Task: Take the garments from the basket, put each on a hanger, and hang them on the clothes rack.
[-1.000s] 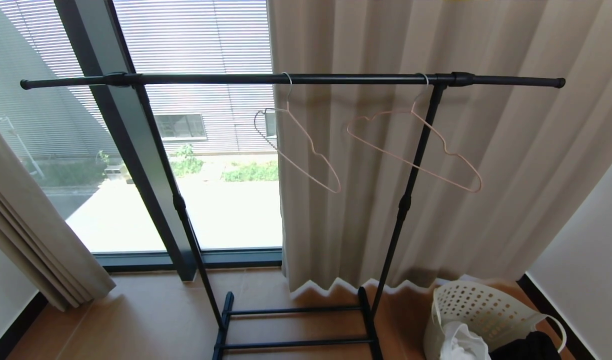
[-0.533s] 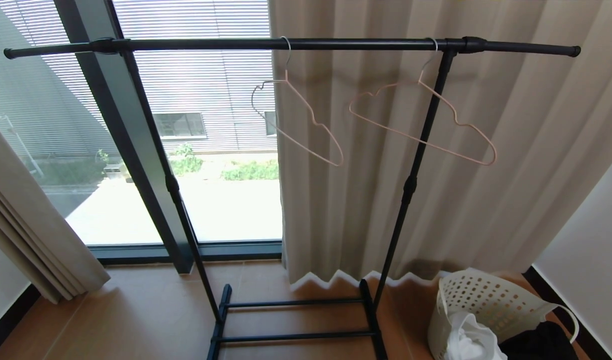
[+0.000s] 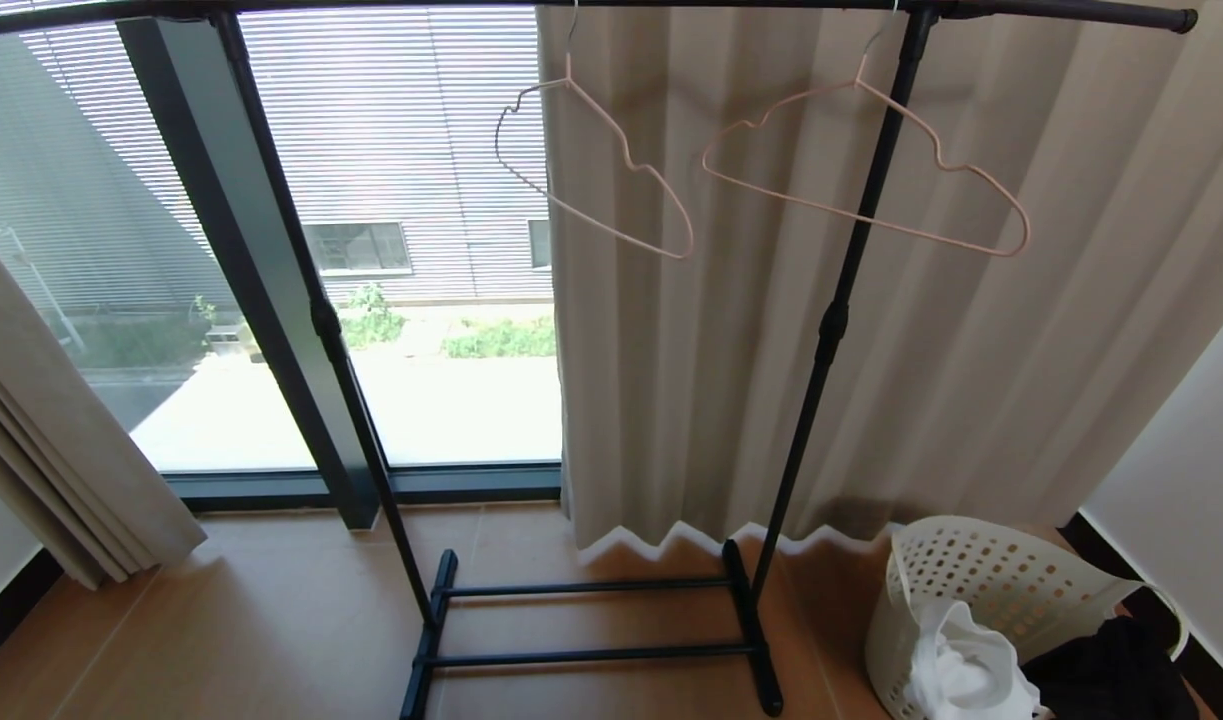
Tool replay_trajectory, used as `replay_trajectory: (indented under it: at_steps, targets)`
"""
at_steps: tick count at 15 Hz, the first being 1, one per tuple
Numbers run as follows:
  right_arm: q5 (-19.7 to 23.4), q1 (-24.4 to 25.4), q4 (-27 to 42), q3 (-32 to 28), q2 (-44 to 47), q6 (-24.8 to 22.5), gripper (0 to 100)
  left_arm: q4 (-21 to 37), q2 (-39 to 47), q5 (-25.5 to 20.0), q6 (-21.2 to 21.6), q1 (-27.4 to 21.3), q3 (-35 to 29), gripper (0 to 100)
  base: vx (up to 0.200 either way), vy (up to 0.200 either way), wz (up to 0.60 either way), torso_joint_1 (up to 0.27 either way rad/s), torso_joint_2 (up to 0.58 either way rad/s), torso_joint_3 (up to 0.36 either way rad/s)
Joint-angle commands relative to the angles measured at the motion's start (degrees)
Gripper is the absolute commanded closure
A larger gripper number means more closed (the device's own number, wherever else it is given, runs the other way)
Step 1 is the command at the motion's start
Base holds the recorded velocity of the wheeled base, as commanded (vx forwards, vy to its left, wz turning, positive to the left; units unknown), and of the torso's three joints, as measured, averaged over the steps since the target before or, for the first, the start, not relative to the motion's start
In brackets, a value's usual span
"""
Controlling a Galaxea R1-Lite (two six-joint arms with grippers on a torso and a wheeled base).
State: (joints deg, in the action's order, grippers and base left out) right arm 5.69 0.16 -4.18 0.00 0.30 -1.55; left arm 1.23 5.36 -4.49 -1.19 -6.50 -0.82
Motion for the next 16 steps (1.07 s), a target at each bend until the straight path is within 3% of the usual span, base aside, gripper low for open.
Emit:
replay_trajectory:
  at_steps: [1,5,16]
  targets:
    - [0.0,0.0,0.0,0.0,0.0,0.0,0,0.0,0.1,0.0,0.0,0.0,0.0,0,0.000,0.000,0.00,-0.144,0.48,0.339]
    - [0.0,0.0,0.0,0.0,0.0,0.0,0,0.0,0.1,0.0,0.0,0.0,-0.1,0,0.000,0.000,0.00,-0.099,0.41,0.311]
    - [0.0,0.0,0.0,0.0,0.0,0.0,0,0.0,0.1,0.0,0.0,0.0,0.0,0,0.000,0.000,0.00,-0.015,0.08,0.065]
